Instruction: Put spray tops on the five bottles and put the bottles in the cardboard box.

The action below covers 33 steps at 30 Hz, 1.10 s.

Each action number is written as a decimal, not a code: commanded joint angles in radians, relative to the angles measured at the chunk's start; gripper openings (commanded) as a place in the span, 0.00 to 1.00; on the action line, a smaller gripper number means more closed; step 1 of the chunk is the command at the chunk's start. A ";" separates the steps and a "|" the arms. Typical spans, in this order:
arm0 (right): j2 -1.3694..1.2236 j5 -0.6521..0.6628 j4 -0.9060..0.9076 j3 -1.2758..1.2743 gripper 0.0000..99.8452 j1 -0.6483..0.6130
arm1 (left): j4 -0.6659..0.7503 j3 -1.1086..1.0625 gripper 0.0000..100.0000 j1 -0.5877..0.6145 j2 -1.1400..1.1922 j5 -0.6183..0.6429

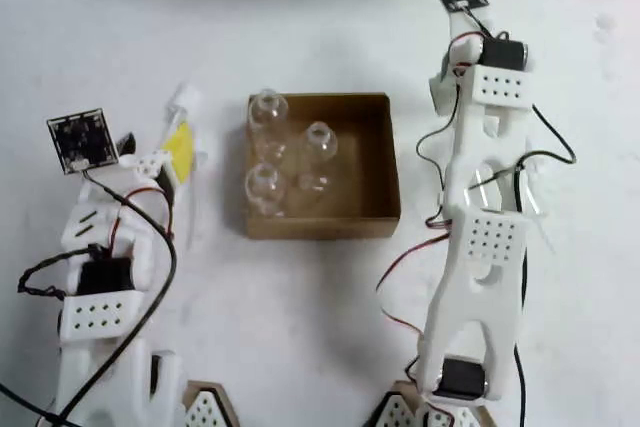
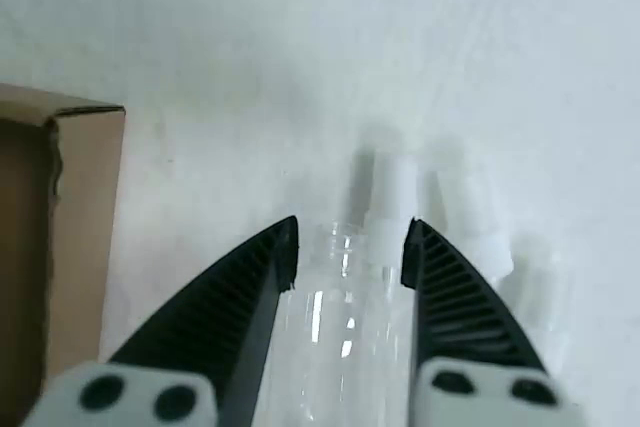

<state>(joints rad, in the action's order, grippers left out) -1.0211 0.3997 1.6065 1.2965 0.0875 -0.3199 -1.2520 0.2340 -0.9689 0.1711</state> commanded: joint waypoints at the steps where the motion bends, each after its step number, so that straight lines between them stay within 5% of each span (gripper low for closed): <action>1: -0.104 0.012 0.042 0.218 0.15 0.001 | 0.025 0.003 0.27 -0.008 -0.025 -0.011; 11: -0.223 0.074 0.048 0.278 0.15 0.044 | 0.025 0.003 0.27 -0.025 -0.025 -0.060; 17: -0.223 0.129 0.056 0.276 0.04 0.038 | 0.025 0.003 0.27 -0.025 -0.025 -0.063; 24: -0.223 0.138 0.105 0.276 0.13 0.044 | 0.025 0.003 0.27 -0.024 -0.025 -0.063; 33: -0.214 0.138 0.113 0.276 0.11 0.061 | 0.025 0.003 0.27 -0.024 -0.025 -0.063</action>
<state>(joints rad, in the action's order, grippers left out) -1.2589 0.5286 1.6939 1.5390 0.1181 -0.3184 -1.2520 0.2232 -0.9689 0.1204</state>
